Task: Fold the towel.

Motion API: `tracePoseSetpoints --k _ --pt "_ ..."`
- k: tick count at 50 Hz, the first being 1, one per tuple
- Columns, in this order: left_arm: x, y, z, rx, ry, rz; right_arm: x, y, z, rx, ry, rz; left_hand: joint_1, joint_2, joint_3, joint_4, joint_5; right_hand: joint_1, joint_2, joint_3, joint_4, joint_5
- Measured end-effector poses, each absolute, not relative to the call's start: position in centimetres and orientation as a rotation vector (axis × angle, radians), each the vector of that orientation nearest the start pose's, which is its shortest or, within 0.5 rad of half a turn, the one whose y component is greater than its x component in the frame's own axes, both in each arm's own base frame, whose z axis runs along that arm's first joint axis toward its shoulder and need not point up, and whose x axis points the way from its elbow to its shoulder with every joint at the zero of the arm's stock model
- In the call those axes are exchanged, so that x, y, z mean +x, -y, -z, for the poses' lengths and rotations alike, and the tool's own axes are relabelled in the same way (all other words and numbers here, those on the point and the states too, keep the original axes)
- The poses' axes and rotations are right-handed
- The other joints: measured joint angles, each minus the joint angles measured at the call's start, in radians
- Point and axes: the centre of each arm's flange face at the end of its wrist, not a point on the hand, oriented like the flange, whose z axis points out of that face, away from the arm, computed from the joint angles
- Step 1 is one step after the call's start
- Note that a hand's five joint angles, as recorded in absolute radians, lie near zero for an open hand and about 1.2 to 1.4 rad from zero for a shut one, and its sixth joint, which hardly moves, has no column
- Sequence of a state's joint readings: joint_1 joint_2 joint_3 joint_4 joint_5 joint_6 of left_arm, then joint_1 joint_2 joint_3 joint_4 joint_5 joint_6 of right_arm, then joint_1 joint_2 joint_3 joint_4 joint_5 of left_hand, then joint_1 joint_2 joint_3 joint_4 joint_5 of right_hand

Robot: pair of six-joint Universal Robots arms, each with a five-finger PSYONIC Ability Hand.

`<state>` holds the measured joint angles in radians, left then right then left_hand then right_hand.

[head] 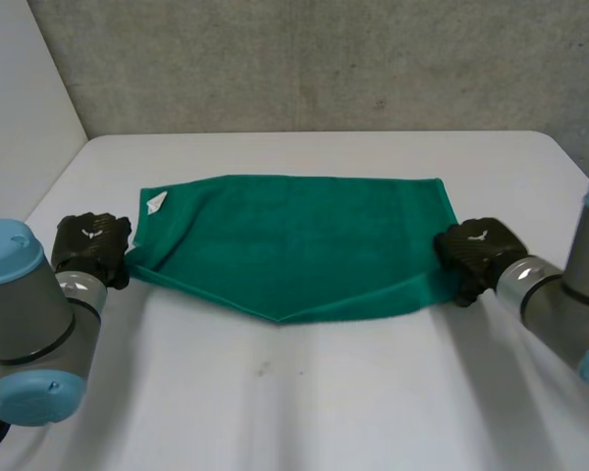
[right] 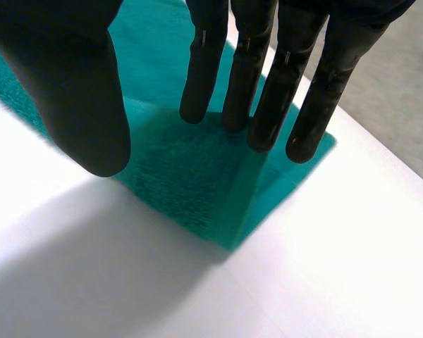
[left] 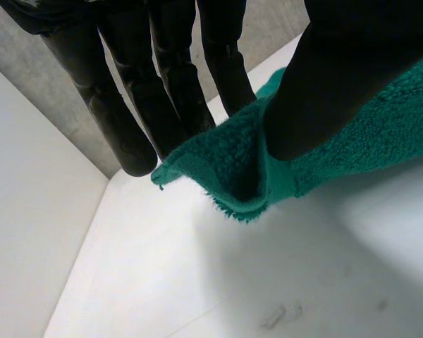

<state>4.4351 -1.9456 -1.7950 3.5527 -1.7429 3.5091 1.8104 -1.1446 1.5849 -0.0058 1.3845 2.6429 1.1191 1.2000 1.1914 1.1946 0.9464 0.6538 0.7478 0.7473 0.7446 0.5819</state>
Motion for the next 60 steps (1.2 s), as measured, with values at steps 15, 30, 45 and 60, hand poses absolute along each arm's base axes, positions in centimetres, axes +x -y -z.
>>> tracePoseSetpoints --k 15,30,45,60 --pt "-20.7 28.4 -15.8 0.59 -2.215 1.878 19.8 32.3 -18.3 -0.625 -2.42 1.629 0.0 0.0 0.0 0.0 0.0 -0.098 -0.101 -0.111 -0.112 -0.111" --pt "-20.4 28.8 -15.8 0.572 -2.213 1.873 20.5 31.8 -15.7 -0.712 -2.471 1.511 0.0 0.0 0.0 0.0 0.0 -0.161 -0.181 -0.193 -0.187 -0.2" --pt "-19.7 29.4 -15.8 0.543 -2.211 1.863 20.3 28.9 -13.1 -0.885 -2.504 1.443 0.0 0.0 0.0 0.0 0.0 -0.161 -0.18 -0.192 -0.187 -0.2" --pt "-19.7 29.3 -15.7 0.546 -2.215 1.858 20.3 29.2 -12.1 -0.948 -2.462 1.552 0.0 0.0 0.0 0.0 0.0 -0.021 -0.012 -0.012 -0.011 -0.053"
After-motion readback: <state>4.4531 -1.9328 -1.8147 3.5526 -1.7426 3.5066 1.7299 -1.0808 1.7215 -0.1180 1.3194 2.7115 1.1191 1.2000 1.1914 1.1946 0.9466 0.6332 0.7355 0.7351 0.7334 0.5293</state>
